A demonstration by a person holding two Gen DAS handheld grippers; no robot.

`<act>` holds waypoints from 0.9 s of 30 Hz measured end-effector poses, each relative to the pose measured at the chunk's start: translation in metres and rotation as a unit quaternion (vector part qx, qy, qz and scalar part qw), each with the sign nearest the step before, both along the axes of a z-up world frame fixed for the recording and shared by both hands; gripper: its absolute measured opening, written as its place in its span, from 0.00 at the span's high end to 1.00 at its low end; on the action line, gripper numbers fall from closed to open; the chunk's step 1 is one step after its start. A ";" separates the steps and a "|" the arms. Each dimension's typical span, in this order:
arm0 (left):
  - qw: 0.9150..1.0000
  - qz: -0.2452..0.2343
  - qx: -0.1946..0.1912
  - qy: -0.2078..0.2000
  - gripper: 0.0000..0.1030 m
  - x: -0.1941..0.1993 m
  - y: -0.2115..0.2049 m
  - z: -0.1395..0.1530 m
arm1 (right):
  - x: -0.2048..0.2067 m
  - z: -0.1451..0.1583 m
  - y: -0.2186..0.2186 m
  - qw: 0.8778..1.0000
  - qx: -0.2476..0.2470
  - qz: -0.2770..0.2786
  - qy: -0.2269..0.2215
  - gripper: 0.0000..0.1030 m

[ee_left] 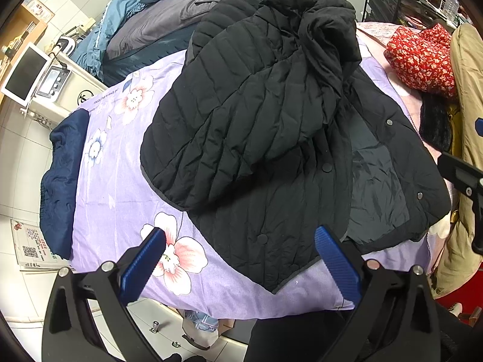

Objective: Fold large clothes

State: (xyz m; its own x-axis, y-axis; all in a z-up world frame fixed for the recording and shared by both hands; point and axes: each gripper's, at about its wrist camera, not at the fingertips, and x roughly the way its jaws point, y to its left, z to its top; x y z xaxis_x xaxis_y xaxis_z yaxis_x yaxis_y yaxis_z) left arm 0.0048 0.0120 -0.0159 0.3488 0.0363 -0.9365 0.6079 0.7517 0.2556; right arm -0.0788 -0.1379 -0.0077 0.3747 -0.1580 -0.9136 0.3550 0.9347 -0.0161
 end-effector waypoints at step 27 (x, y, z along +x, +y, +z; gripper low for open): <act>1.000 0.004 0.001 0.002 0.05 -0.002 0.003 -0.003 | -0.005 -0.003 0.002 1.000 0.003 0.000 0.000 0.04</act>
State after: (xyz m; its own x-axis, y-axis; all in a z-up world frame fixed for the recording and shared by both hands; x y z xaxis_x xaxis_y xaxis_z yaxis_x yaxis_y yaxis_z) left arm 0.0027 0.0154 -0.0188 0.3450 0.0415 -0.9377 0.6027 0.7561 0.2552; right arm -0.0834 -0.1363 -0.0103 0.3742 -0.1527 -0.9147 0.3548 0.9349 -0.0109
